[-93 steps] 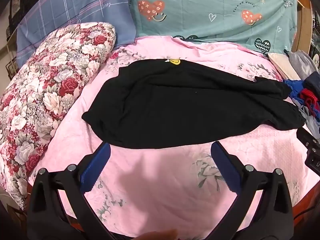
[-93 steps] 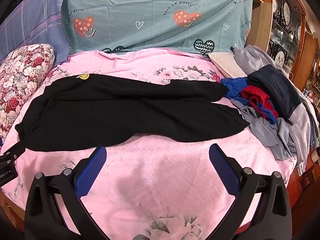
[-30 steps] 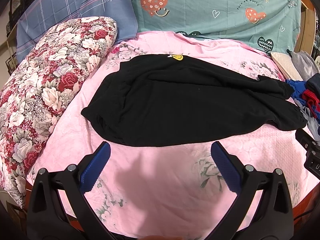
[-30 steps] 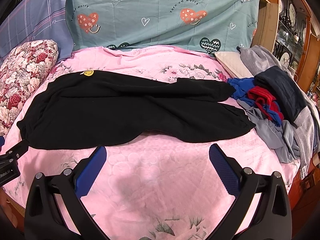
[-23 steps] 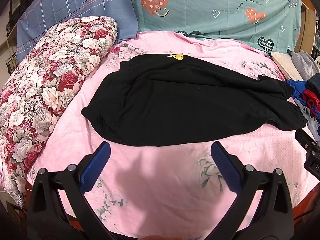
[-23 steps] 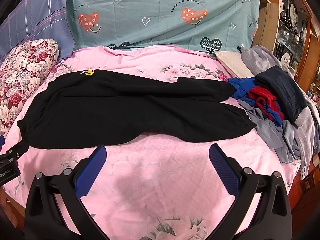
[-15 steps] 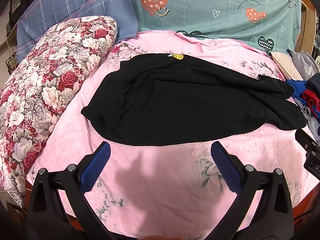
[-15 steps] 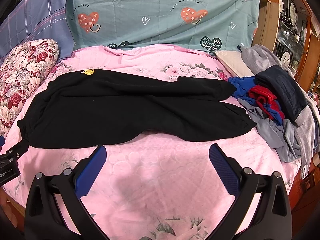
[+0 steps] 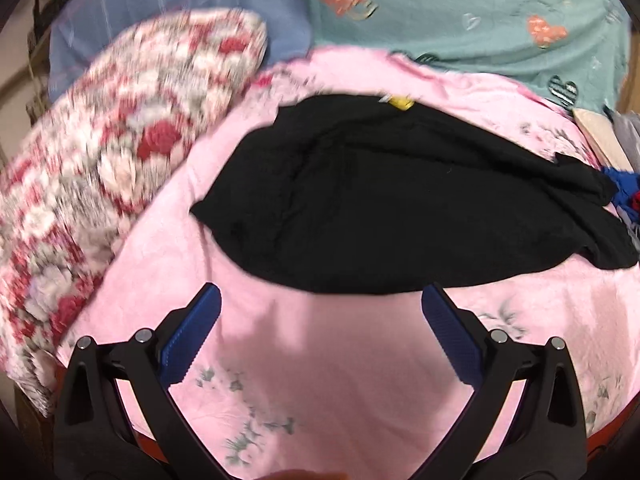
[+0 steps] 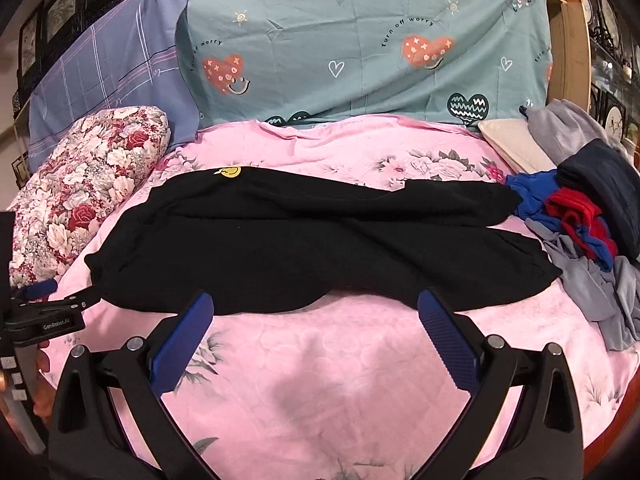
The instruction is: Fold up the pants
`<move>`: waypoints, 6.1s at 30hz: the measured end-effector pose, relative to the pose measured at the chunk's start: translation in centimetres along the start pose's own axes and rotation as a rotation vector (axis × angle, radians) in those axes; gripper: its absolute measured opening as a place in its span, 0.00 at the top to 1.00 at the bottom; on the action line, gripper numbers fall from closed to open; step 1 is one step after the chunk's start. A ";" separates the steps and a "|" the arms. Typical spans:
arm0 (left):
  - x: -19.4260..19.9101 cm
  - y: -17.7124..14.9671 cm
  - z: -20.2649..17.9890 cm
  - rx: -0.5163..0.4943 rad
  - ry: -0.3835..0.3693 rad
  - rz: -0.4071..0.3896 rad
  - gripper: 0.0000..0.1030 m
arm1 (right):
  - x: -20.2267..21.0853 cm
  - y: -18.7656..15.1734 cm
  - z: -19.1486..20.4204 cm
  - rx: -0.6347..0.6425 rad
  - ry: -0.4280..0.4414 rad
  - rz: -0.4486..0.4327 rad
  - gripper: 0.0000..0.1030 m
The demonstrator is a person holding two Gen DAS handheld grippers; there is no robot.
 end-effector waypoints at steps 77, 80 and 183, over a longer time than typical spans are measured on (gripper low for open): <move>-15.2 7.6 4.6 0.250 0.001 0.291 0.62 | -10.5 -5.9 -32.2 -0.627 -0.322 0.365 0.48; -15.6 7.7 3.9 0.261 -0.033 0.299 0.44 | -11.9 -5.0 -32.2 -0.620 -0.310 0.349 0.52; -29.1 26.6 -1.8 0.070 0.072 0.193 0.10 | -24.7 10.5 -19.6 -0.199 0.045 0.294 0.59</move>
Point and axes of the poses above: each gripper's, at about its wrist camera, not at the fingertips, and x roughly against the way its jaws point, z to its left, y to its top, the point moved 4 cm from there along -x, roughly the way its jaws point, and after that the axes turned 8 degrees about x, right-handed, at the moved point
